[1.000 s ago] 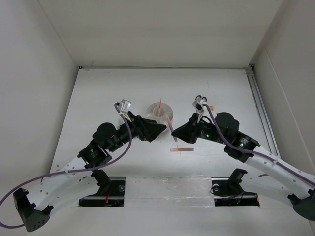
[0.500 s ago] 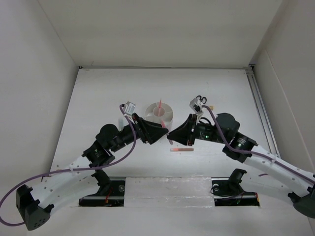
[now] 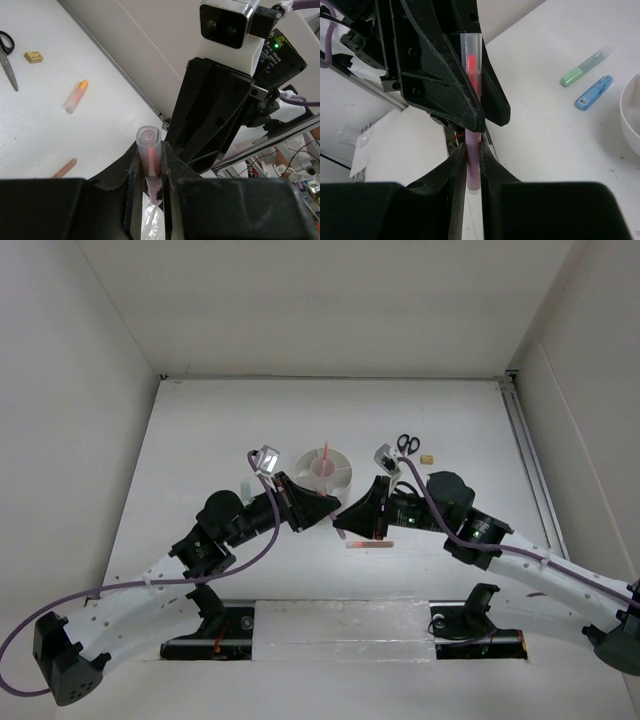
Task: Sort the stationery into containers
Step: Place the pen in the storage box.
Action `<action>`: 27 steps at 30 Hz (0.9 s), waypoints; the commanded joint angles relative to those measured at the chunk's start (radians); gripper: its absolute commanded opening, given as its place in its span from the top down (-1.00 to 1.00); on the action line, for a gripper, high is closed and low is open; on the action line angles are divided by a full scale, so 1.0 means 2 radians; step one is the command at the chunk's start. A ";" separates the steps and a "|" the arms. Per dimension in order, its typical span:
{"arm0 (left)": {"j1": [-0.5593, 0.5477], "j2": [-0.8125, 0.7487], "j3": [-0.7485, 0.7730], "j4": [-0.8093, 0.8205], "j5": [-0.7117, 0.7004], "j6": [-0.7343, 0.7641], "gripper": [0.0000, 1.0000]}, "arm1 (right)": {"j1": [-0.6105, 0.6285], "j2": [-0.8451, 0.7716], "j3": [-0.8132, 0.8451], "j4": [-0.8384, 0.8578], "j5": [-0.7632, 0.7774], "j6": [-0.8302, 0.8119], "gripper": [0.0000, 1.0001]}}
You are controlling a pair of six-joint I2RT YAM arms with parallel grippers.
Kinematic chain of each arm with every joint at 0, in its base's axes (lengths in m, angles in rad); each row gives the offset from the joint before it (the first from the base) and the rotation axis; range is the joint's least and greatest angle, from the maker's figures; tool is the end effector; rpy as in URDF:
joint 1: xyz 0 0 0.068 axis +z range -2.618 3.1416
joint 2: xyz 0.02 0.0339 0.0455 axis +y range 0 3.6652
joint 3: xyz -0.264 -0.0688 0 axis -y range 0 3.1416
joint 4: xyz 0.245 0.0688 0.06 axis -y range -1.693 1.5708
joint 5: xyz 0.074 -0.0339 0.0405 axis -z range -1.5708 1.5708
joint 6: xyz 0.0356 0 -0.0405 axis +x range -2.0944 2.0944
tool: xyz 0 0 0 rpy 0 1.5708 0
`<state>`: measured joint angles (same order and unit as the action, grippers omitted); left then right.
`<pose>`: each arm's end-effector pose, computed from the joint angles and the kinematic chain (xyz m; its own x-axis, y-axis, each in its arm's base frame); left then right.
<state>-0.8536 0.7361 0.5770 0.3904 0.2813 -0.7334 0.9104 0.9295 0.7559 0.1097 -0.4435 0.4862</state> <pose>0.1116 -0.1430 0.3360 -0.4916 -0.4147 -0.7657 0.7707 0.2022 -0.6043 0.1227 0.1829 0.3350 -0.4907 0.0563 -0.8695 -0.8446 0.2144 0.4905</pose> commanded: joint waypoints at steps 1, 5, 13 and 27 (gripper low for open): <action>0.003 0.006 0.020 0.007 0.003 0.014 1.00 | 0.007 -0.008 0.007 0.050 -0.008 0.002 1.00; 0.003 0.006 0.020 0.012 -0.002 0.009 1.00 | 0.007 -0.008 0.007 0.055 -0.002 0.002 0.86; 0.003 0.011 0.047 -0.026 -0.084 0.053 1.00 | 0.007 -0.044 -0.015 0.019 0.080 -0.004 -0.99; 0.018 0.166 0.078 0.033 -0.401 0.167 1.00 | 0.011 -0.165 -0.040 -0.150 0.240 -0.005 -0.99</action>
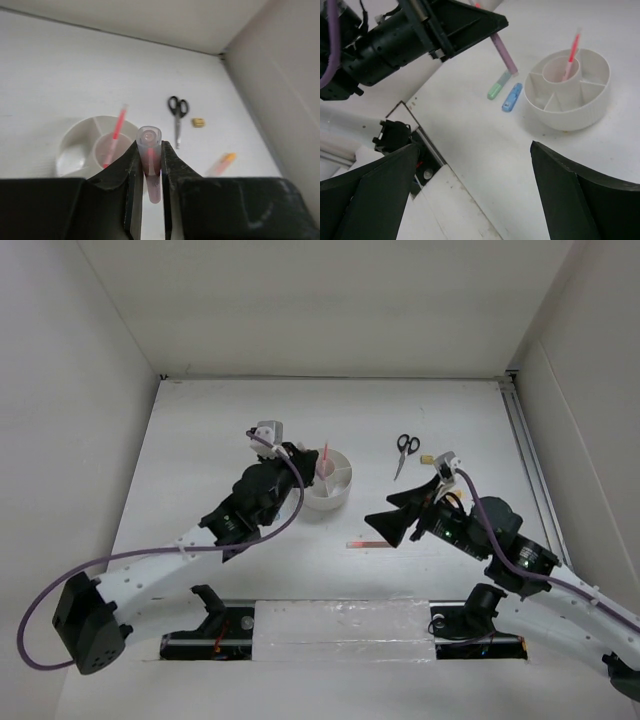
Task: Sort the stationery into containers
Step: Place the pen in the storage box.
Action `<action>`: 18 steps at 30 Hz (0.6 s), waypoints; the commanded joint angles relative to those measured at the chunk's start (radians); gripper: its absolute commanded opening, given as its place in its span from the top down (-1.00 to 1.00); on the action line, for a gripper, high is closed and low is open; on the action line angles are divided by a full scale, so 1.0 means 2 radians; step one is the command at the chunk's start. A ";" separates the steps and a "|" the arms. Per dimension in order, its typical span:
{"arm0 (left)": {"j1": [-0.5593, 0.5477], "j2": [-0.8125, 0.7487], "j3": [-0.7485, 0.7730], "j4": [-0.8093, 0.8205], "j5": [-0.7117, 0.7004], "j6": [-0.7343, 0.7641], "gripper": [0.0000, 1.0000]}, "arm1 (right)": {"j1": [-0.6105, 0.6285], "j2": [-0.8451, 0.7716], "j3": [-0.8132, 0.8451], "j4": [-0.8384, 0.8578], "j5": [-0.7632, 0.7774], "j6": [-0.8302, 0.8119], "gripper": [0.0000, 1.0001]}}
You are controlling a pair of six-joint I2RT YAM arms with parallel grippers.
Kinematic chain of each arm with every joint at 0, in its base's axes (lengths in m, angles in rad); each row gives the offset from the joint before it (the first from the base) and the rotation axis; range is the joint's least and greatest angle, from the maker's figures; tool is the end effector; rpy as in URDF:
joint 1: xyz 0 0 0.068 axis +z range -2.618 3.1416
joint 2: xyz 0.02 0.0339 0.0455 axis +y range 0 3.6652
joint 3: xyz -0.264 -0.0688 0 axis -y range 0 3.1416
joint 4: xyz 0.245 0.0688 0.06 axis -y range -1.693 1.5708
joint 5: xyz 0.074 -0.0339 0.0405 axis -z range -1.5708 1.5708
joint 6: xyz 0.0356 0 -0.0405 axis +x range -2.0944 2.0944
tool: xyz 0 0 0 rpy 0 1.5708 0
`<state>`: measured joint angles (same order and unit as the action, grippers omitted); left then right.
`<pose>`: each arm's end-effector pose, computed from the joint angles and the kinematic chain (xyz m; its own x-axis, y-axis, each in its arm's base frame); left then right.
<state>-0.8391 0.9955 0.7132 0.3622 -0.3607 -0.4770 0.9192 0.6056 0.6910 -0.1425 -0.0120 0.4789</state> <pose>0.1666 -0.1667 0.3329 -0.1643 -0.4599 -0.8726 0.4341 0.7606 -0.4827 0.0915 0.1206 0.3382 -0.4004 0.2348 -0.8857 -0.6961 0.5506 0.4607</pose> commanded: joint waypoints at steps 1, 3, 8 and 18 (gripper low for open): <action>0.016 0.047 0.018 0.058 -0.075 0.045 1.00 | 0.007 -0.003 -0.007 -0.034 0.024 -0.002 -0.99; 0.016 0.070 0.022 0.075 -0.081 0.051 1.00 | 0.007 -0.008 -0.012 -0.041 0.019 -0.002 -0.99; 0.016 0.105 0.043 0.093 -0.097 0.069 1.00 | 0.007 -0.026 -0.016 -0.050 0.014 -0.006 -0.99; 0.016 0.169 0.068 0.117 -0.102 0.078 1.00 | 0.007 -0.042 -0.026 -0.059 0.014 -0.016 -0.99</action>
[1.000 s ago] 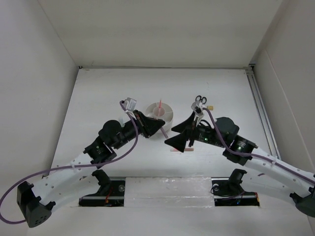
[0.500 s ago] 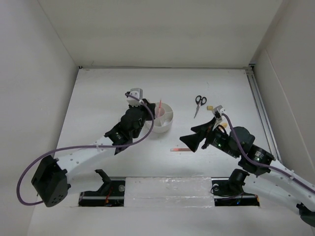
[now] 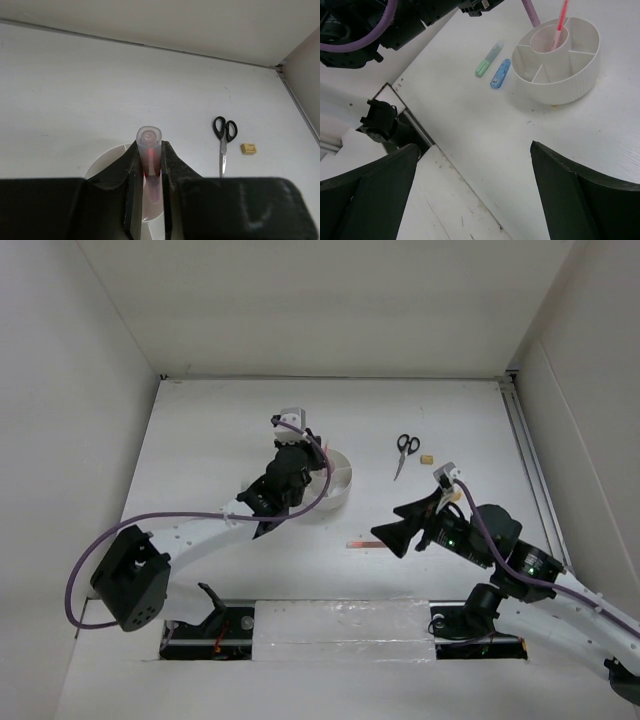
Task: Sort the stationery into containers
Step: Place the pen in the storage box.
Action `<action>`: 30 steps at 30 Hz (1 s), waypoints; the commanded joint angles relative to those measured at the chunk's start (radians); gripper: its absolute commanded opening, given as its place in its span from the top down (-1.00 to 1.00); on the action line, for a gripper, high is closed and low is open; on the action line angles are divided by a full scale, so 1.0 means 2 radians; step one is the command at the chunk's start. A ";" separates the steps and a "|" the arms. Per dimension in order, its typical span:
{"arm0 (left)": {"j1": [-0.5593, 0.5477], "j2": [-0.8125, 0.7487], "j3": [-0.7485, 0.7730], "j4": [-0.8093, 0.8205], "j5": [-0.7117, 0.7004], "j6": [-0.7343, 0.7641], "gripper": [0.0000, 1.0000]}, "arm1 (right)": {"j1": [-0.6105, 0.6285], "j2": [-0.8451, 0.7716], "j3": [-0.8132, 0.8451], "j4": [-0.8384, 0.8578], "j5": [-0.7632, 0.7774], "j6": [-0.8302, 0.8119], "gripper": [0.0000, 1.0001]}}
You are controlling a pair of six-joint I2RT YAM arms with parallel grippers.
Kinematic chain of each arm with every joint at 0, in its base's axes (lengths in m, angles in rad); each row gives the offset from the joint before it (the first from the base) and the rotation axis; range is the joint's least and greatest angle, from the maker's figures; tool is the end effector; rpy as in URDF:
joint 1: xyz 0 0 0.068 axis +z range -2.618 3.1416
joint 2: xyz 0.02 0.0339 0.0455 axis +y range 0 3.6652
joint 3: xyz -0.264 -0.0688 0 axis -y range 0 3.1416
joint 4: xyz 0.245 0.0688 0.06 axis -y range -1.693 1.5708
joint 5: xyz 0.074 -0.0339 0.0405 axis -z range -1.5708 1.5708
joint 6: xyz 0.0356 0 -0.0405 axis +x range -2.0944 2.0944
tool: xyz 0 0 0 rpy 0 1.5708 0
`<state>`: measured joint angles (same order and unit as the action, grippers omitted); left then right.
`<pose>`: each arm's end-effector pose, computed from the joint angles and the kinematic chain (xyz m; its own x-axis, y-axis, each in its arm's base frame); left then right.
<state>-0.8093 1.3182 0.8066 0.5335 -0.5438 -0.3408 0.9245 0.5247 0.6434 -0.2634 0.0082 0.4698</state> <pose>0.2213 -0.2055 0.3038 -0.0735 -0.3374 -0.9385 0.2524 0.9041 -0.3448 0.0822 0.1085 0.3185 -0.4366 0.1729 -0.8829 -0.6681 0.5949 0.4469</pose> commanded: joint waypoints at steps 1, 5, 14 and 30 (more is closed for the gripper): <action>0.001 0.013 0.026 0.032 -0.015 0.010 1.00 | 0.004 -0.002 -0.003 -0.004 0.004 -0.011 -0.99; 0.001 0.019 0.026 0.032 -0.015 0.010 1.00 | 0.004 -0.012 0.002 -0.010 0.004 -0.011 -0.99; 0.001 0.044 0.016 0.055 -0.020 0.010 1.00 | 0.004 -0.025 -0.003 -0.015 0.004 -0.016 -0.99; 0.001 0.067 0.005 0.062 -0.022 -0.006 0.20 | 0.004 -0.035 -0.003 -0.024 -0.010 -0.020 -0.99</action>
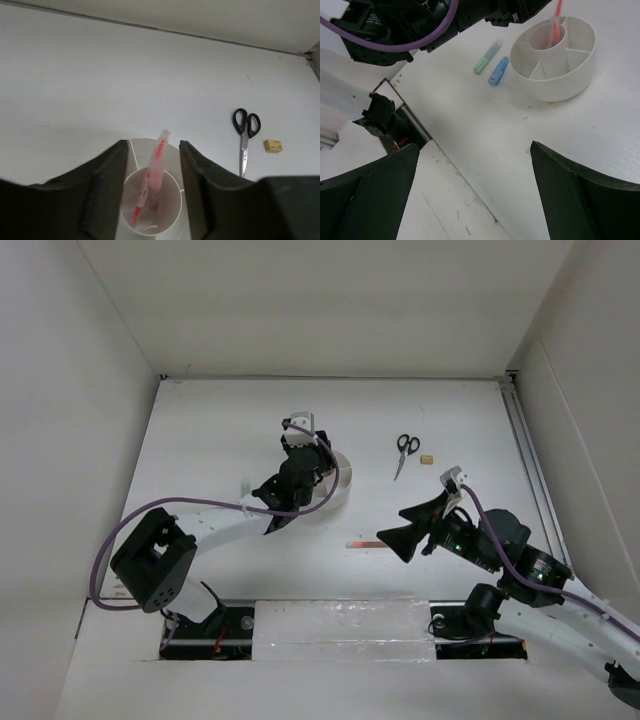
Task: Sort the stationery into containers
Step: Place the pen in the storage box.
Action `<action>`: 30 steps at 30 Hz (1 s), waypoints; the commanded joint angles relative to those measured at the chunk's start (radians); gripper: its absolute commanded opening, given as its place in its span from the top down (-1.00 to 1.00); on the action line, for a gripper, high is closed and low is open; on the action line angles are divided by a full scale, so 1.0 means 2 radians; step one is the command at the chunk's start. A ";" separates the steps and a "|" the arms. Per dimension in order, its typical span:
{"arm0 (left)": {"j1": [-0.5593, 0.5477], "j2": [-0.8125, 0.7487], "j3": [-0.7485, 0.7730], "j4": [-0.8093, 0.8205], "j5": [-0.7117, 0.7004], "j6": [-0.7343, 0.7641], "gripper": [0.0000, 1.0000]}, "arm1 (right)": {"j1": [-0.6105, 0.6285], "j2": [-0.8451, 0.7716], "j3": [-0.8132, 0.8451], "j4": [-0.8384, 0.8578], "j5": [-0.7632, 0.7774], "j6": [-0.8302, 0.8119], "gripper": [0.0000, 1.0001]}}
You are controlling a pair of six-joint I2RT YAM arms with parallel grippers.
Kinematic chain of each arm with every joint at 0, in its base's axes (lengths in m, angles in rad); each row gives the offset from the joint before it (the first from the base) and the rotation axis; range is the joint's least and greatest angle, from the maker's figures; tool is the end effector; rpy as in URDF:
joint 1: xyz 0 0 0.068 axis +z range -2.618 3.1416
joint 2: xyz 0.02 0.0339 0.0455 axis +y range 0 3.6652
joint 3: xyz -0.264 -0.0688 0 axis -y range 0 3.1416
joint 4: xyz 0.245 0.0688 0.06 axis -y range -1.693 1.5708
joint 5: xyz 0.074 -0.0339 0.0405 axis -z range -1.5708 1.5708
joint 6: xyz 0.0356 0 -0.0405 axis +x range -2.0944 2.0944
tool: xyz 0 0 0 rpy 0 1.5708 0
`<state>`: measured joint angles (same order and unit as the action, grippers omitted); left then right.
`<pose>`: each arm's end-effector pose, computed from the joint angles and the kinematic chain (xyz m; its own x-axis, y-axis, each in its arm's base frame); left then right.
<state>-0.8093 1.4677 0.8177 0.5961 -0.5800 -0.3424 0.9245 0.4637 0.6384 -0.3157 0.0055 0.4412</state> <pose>0.2403 -0.2238 0.2700 -0.1115 -0.2900 -0.9505 0.2021 0.9298 -0.3075 0.0744 0.0983 0.3178 -0.4160 0.1576 -0.8956 -0.6828 0.5964 0.4221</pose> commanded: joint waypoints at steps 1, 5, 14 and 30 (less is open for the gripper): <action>0.001 -0.008 -0.001 0.031 -0.004 -0.005 0.09 | 0.004 0.001 0.000 0.007 -0.009 -0.011 -0.99; 0.001 -0.024 -0.011 0.031 -0.004 -0.011 -0.21 | 0.004 0.015 0.000 0.011 -0.014 -0.021 -0.99; -0.005 -0.093 -0.022 0.020 -0.008 -0.002 -0.49 | 0.004 0.043 -0.010 0.021 -0.004 -0.016 -0.99; -0.023 -0.294 -0.019 -0.240 -0.044 -0.106 -1.00 | 0.038 0.169 -0.019 -0.051 0.159 0.133 -0.99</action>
<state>-0.8551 0.9123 0.7918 0.2253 -0.6613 -0.4797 0.9905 0.7940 0.5789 -0.4618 0.3004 0.7269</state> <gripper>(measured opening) 0.997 0.994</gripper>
